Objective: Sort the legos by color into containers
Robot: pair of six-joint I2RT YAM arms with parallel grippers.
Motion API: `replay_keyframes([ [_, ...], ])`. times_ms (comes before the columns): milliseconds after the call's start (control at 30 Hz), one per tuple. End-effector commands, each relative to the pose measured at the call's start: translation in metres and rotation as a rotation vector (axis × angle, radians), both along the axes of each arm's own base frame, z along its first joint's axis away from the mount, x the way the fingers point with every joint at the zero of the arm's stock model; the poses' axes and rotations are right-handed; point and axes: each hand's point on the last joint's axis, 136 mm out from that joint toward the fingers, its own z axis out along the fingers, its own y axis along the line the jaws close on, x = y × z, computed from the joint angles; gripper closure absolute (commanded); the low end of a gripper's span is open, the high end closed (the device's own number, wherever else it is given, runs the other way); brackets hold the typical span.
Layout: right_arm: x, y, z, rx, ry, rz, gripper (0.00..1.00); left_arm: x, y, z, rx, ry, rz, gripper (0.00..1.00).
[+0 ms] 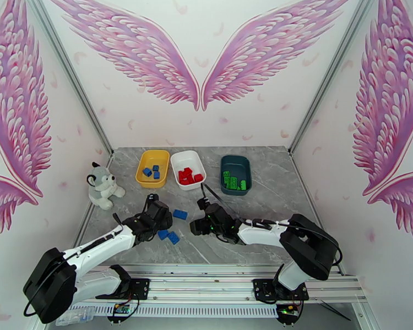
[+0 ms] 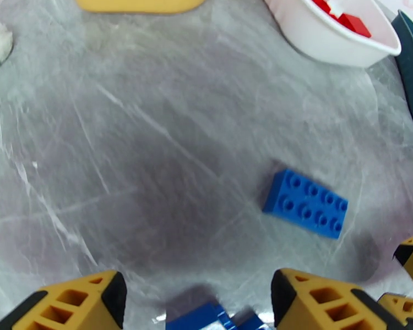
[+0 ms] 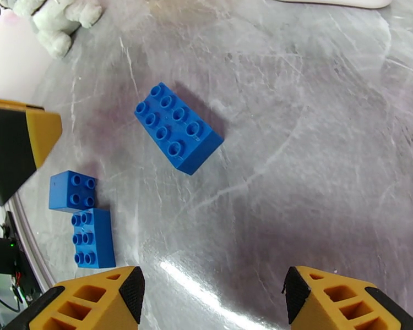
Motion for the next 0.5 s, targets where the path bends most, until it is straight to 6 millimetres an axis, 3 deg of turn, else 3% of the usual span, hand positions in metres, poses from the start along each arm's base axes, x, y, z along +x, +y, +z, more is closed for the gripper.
replay_keyframes([
  [0, -0.003, 0.001, 0.006, 0.016, -0.026, 0.014, 0.27, -0.015, 0.006, -0.021, 0.021, 0.063, 0.043, 0.26],
  [133, -0.005, -0.002, 0.008, 0.018, -0.033, 0.013, 0.27, -0.023, 0.003, -0.035, 0.051, 0.104, 0.039, 0.27],
  [467, -0.010, -0.011, 0.012, 0.032, -0.050, -0.002, 0.26, -0.032, 0.005, -0.047, 0.109, 0.137, 0.044, 0.30],
])
